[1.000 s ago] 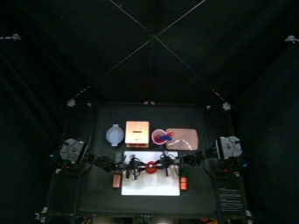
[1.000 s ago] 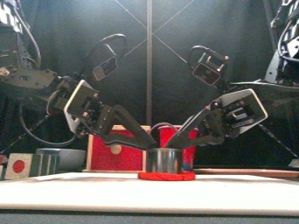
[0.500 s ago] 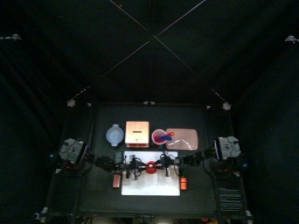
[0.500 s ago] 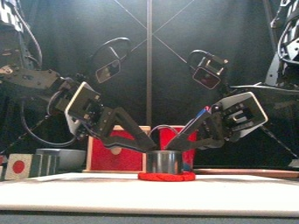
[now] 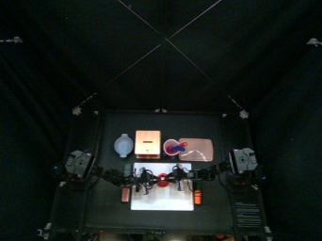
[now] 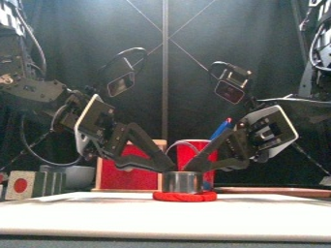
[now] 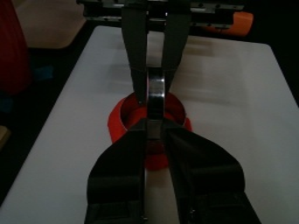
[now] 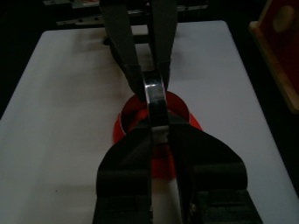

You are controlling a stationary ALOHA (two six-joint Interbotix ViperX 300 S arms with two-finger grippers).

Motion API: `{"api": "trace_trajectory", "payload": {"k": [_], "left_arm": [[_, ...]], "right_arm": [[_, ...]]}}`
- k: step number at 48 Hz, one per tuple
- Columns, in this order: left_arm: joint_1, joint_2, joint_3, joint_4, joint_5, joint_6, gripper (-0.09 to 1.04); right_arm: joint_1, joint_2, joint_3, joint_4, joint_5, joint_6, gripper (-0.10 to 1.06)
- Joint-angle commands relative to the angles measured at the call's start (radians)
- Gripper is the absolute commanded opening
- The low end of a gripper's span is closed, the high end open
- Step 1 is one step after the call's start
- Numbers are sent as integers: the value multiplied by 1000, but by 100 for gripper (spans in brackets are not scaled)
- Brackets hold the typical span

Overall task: Get the cutter from the drawer then cut the dough then place the extra dough in the bowl
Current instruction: Cut the dough

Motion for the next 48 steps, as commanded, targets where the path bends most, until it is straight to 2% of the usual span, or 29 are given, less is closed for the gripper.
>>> {"api": "trace_trajectory", "payload": {"k": [1,18,29,41,48], "left_arm": [[-3,71,5,-3,75,-34,52],[-5,63,-2,-5,97,-34,52],[5,-5,-5,-11,97,-25,52],[31,-109,-25,-8,133,-9,55],[32,-107,-26,-5,135,6,60]], "right_arm": [[0,51,3,9,20,3,45],[3,44,-5,14,20,-5,45],[2,26,-8,12,20,-11,45],[5,-25,-21,-34,49,-14,46],[6,-31,-31,-25,75,-6,48]]}}
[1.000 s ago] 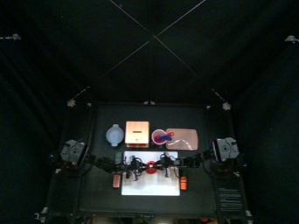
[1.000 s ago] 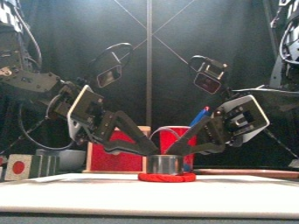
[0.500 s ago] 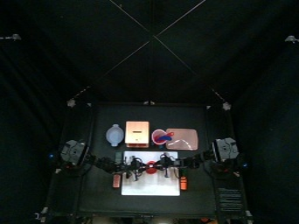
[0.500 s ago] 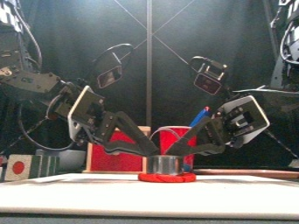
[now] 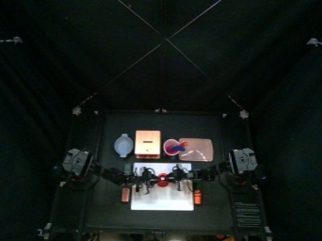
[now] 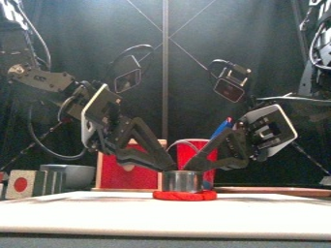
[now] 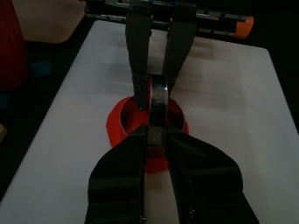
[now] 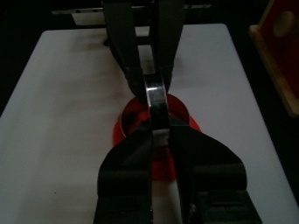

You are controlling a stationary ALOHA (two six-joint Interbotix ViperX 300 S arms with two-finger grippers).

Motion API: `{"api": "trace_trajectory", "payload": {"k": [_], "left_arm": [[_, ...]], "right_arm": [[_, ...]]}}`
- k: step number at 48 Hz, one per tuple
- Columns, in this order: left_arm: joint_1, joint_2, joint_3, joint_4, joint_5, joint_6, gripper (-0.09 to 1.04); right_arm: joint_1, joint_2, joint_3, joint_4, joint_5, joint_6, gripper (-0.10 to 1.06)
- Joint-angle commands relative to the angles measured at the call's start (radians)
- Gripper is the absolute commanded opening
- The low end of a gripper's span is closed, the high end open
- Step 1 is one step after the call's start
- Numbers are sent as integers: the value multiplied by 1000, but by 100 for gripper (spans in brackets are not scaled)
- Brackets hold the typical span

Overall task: Get the cutter from the drawer then cut the dough then place the extra dough in the bowl
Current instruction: Cut the dough

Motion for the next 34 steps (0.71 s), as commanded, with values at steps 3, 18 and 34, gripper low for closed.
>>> {"api": "trace_trajectory", "payload": {"k": [3,18,34], "left_arm": [[3,-2,-11,2,14,11,65],[3,-23,-46,31,12,61,84],[20,-83,-60,31,-29,94,84]], "right_arm": [[3,0,-23,15,41,8,49],[21,-20,-55,15,60,6,61],[31,-55,-61,12,60,6,76]]}}
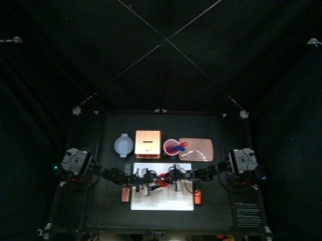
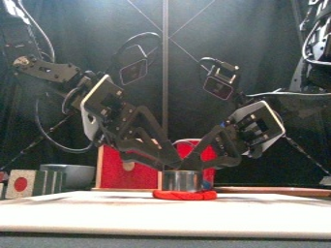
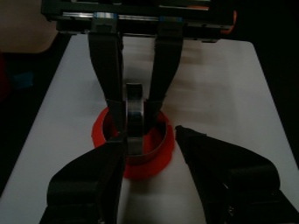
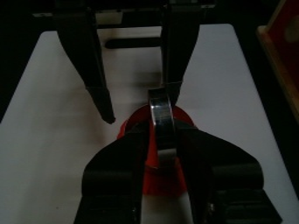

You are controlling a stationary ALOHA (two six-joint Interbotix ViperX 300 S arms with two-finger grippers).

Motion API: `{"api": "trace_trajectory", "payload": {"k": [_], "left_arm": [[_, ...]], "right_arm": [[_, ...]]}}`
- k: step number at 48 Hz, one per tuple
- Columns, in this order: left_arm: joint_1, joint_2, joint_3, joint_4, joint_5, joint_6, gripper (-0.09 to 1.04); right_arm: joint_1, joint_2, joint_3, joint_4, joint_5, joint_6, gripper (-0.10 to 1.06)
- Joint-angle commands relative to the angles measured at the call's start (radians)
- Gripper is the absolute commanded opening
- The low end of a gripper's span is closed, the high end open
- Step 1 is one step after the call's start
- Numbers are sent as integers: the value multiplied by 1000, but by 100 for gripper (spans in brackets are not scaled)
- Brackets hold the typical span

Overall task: Get the cutter from the drawer then cut the dough then place the extra dough in the bowl
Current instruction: Cut the dough

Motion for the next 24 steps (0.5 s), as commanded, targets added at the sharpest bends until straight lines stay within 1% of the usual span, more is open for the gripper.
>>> {"api": "trace_trajectory", "payload": {"k": [1,12,16,21,24], "left_arm": [[9,-48,-21,5,-23,5,84],[21,-106,-8,6,-32,9,84],[20,-140,6,23,-81,23,84],[21,-172,31,81,-183,87,84],[20,-176,49,91,-209,114,83]], "right_arm": [[6,-48,-6,-6,-2,2,77],[0,-98,-2,-6,12,0,78],[0,-114,-2,-11,32,-3,78],[-18,-130,-8,-35,86,-3,78],[-32,-138,-15,-57,129,0,78]]}}
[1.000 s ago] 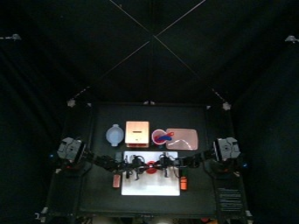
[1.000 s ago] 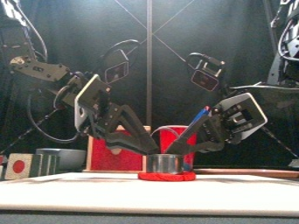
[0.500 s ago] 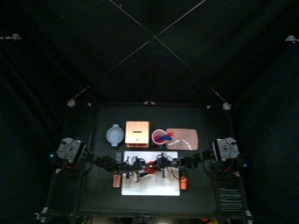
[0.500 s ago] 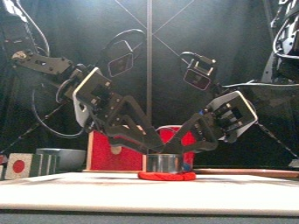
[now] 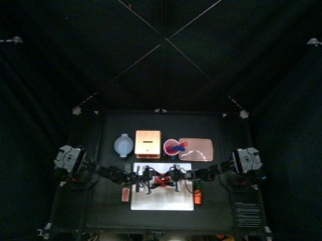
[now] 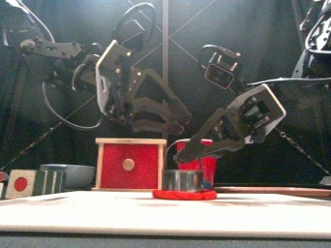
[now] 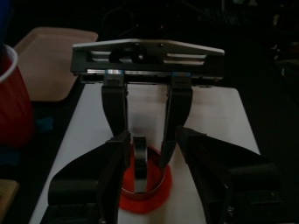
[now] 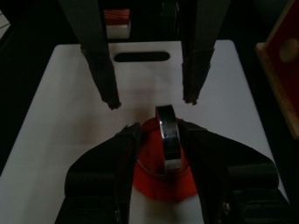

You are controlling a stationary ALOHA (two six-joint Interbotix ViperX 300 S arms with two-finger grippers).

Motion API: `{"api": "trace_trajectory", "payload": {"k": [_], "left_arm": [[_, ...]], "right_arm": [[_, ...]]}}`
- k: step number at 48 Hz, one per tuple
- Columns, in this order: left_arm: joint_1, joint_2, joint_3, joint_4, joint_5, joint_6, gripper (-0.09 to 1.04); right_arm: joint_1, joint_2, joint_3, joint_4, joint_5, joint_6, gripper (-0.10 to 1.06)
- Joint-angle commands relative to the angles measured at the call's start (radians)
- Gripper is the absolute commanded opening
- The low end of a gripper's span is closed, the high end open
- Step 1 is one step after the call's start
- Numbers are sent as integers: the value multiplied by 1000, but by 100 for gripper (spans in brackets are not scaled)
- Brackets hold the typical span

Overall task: Get the cutter from the drawer then cut the dough then place the extra dough in the bowl
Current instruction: Cut the dough

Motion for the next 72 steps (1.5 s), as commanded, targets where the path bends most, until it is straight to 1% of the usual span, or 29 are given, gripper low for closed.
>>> {"api": "trace_trajectory", "payload": {"k": [1,5,9,15,19,21,27,34,43,48,55,63,72], "left_arm": [[3,-32,17,28,-66,48,83],[2,-25,37,8,-66,64,82],[-3,-12,54,-25,-66,66,77],[-23,21,74,-80,-66,66,63],[-38,41,83,-107,-66,66,57],[-44,55,87,-121,-66,64,55],[-54,92,92,-156,-66,64,55],[-60,147,78,-166,-57,64,55],[-60,201,21,-164,23,72,55],[-57,212,3,-164,41,74,55],[-54,213,3,-166,57,71,55],[-52,225,6,-172,91,64,55],[-52,233,0,-175,132,66,54]], "right_arm": [[-20,-49,-25,-31,64,2,78],[-32,-63,-46,-49,141,3,78],[-44,-77,-71,-61,216,2,78],[-60,-100,-117,-84,357,3,78],[-61,-106,-147,-100,446,6,78],[-61,-110,-160,-106,488,9,78],[-58,-120,-193,-110,581,15,78],[-54,-126,-216,-110,634,17,78],[-54,-126,-235,-110,676,18,78],[-49,-124,-247,-110,703,17,78],[-41,-124,-253,-112,716,6,78],[-37,-123,-264,-120,724,15,78],[-29,-123,-299,-120,787,9,78]]}}
